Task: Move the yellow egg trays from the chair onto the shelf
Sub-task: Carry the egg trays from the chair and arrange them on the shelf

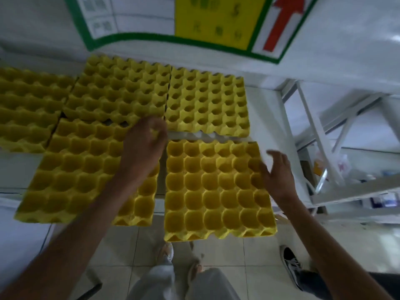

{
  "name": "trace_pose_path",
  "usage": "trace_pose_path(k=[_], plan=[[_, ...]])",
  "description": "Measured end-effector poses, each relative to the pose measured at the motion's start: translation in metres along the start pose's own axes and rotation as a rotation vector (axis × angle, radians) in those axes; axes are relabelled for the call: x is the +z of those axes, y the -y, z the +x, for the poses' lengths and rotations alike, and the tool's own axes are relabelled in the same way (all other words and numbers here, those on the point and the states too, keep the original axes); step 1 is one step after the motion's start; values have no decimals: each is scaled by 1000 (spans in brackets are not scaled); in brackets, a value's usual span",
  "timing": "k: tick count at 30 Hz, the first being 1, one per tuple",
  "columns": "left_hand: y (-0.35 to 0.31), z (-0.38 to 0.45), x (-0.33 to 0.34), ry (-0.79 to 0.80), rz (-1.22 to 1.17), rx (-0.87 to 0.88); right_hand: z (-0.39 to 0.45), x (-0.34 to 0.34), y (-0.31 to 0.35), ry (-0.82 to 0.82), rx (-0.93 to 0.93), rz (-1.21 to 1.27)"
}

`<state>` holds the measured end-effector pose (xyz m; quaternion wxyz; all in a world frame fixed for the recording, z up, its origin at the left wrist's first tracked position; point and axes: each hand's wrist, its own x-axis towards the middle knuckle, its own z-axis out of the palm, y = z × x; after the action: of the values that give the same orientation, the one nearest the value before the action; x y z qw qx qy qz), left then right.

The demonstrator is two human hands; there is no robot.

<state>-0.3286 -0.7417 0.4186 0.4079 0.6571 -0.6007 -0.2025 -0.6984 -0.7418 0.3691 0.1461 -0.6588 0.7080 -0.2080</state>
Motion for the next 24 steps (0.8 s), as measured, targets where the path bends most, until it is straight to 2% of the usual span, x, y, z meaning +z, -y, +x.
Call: trace_pose_path(k=[3,5,7,9,11,15,20,24], plan=[[-33,-93,-4,95,281,-36,-32,1,-30,143,172,-14],[-42,-140,6,260,545,-135,-39,4,-37,158,206,16],[-46,-167,22,387,698,-236,-39,6,-40,154,189,15],[-54,-177,39,347,736,-287,-37,4,-44,167,170,21],[-62,-184,56,270,698,-365,-39,-5,-51,189,164,80],[-84,-214,80,139,432,-597,-61,-39,-78,176,109,169],[-106,-284,79,-31,107,-728,-108,-83,-95,172,-19,299],[-115,-339,56,-142,-195,-770,-155,-102,-77,193,-78,331]])
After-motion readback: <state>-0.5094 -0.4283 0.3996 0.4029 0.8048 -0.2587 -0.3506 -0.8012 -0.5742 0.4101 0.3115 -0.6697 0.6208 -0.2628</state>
